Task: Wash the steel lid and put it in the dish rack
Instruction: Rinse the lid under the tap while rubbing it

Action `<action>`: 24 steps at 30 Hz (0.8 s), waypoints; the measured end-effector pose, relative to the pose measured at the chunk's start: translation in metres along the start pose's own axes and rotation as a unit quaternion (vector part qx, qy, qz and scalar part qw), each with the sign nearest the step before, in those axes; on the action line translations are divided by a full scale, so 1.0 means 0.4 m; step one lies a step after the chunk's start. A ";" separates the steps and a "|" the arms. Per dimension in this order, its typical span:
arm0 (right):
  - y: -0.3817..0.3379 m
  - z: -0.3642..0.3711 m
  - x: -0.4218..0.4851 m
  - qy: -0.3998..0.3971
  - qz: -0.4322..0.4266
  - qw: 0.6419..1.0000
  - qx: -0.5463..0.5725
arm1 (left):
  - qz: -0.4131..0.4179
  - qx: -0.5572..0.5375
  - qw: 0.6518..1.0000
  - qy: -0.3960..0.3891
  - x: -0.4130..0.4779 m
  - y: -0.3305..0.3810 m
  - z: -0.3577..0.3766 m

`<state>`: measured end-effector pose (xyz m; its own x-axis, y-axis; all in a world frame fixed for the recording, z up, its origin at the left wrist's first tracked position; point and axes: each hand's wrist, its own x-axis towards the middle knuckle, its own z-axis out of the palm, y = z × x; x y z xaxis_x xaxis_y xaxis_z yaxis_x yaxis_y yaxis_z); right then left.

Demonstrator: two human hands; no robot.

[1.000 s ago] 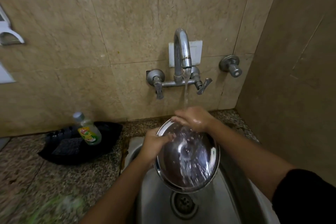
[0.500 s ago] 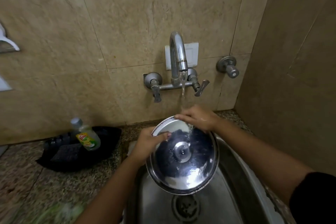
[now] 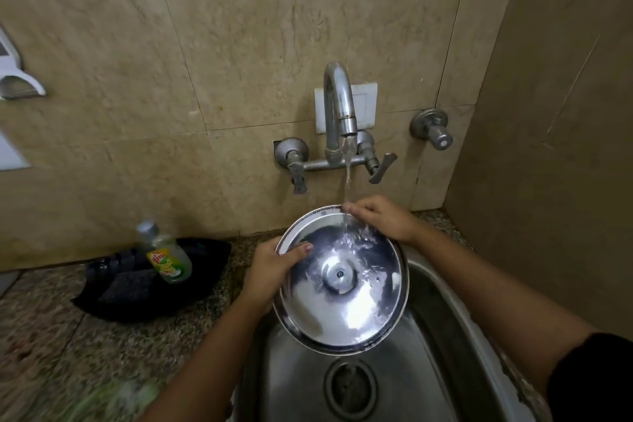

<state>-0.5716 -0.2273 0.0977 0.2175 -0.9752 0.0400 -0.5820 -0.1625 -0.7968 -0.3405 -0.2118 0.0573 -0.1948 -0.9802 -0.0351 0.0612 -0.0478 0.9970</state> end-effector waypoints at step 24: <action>-0.086 0.054 0.013 0.032 -0.092 0.994 0.051 | 0.025 0.028 0.998 0.041 -0.029 -0.006 0.051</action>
<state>-0.5335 -0.2237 0.1121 0.2597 -0.9389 0.2261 -0.4544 -0.3254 -0.8293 -0.3582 -0.1964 0.0569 -0.1128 -0.9936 0.0112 0.0126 0.0099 0.9999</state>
